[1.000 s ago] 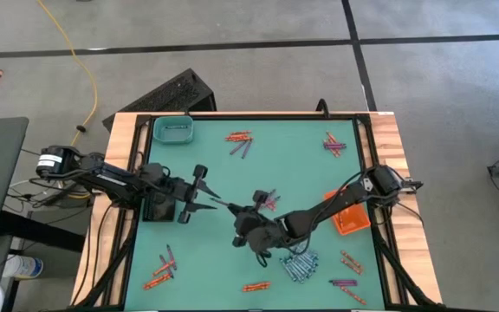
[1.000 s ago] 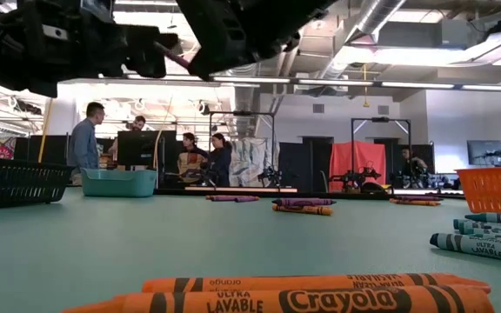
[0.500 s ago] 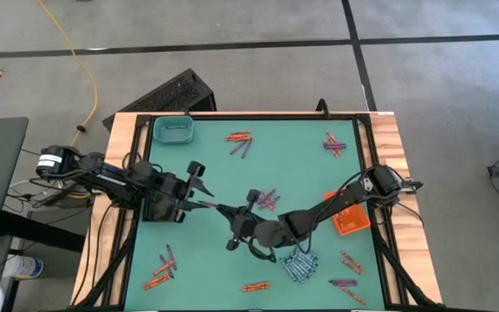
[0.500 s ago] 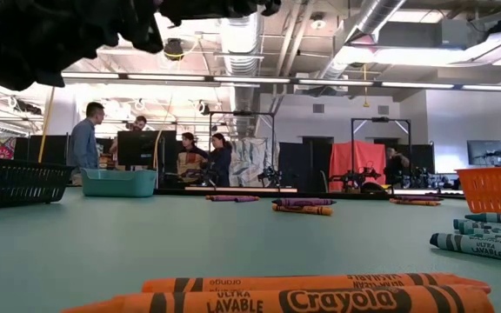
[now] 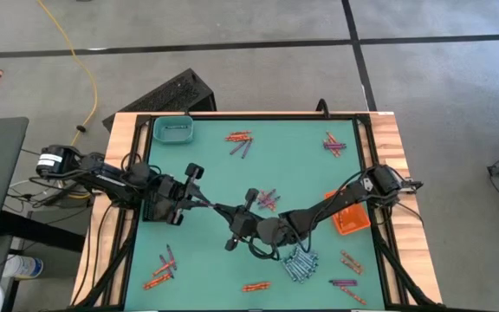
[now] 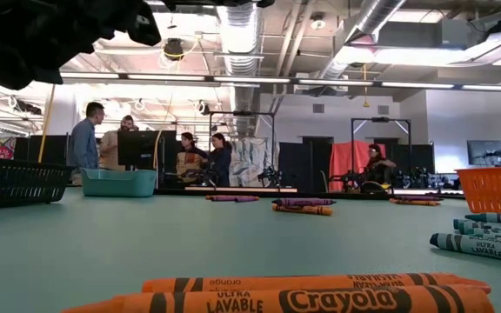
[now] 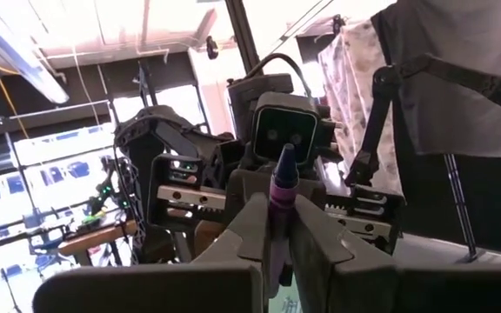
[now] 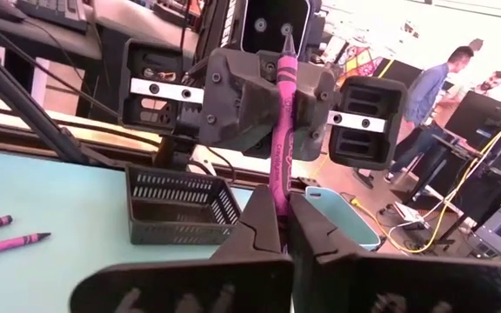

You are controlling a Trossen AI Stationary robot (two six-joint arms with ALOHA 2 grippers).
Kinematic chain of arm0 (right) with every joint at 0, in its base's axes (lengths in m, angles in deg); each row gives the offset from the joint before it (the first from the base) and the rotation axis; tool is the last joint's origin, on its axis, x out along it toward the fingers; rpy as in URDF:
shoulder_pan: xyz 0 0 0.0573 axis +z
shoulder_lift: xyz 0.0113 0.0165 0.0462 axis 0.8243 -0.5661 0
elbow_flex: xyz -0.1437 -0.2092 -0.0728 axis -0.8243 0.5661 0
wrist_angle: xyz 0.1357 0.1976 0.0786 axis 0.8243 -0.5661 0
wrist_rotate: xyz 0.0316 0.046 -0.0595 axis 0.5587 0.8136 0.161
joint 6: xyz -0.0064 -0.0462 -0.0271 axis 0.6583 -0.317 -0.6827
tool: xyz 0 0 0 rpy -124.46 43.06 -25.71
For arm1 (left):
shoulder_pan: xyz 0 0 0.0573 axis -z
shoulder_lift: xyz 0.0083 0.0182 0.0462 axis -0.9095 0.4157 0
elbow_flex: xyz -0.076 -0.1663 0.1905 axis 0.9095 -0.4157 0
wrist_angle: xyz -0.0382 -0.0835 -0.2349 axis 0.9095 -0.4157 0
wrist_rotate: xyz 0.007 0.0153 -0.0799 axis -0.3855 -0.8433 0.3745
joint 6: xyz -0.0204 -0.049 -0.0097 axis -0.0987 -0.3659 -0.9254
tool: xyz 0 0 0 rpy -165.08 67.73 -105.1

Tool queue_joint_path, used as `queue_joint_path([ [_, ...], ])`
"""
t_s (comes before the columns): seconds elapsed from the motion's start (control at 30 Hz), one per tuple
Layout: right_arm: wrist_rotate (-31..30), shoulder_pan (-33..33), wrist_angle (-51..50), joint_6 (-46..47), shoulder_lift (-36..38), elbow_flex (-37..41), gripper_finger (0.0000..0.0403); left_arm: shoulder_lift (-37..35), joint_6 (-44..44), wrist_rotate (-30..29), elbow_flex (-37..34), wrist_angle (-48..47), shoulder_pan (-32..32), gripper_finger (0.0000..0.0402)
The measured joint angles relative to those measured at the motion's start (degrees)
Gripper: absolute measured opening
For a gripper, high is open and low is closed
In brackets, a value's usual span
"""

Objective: Sort crayons
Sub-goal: Put the purple crayon into the black bin

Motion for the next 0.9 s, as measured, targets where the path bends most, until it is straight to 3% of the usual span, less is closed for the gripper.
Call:
queue_joint_path([
  [0.33, -0.2, 0.0, -0.4, 0.2, 0.0, 0.0, 0.0016, -0.1, -0.3, 0.0, 0.0, -1.3, 0.0, 0.0005],
  [0.57, -2.9, 0.0, -3.5, 3.5, 0.0, 0.0, 0.0085, -0.9, -0.5, -1.0, 0.0, -5.0, 0.0, 0.0002],
  [0.67, -3.6, 0.0, -5.6, 5.2, 0.0, 0.0, 0.0121, -3.5, 1.4, -2.4, 1.4, -15.0, 0.0, 0.0002],
  [0.9, -8.2, 0.2, -9.9, 6.5, 0.0, 0.0, 0.0183, -14.8, 9.2, -10.6, 9.8, -53.9, 0.0, 0.0002],
])
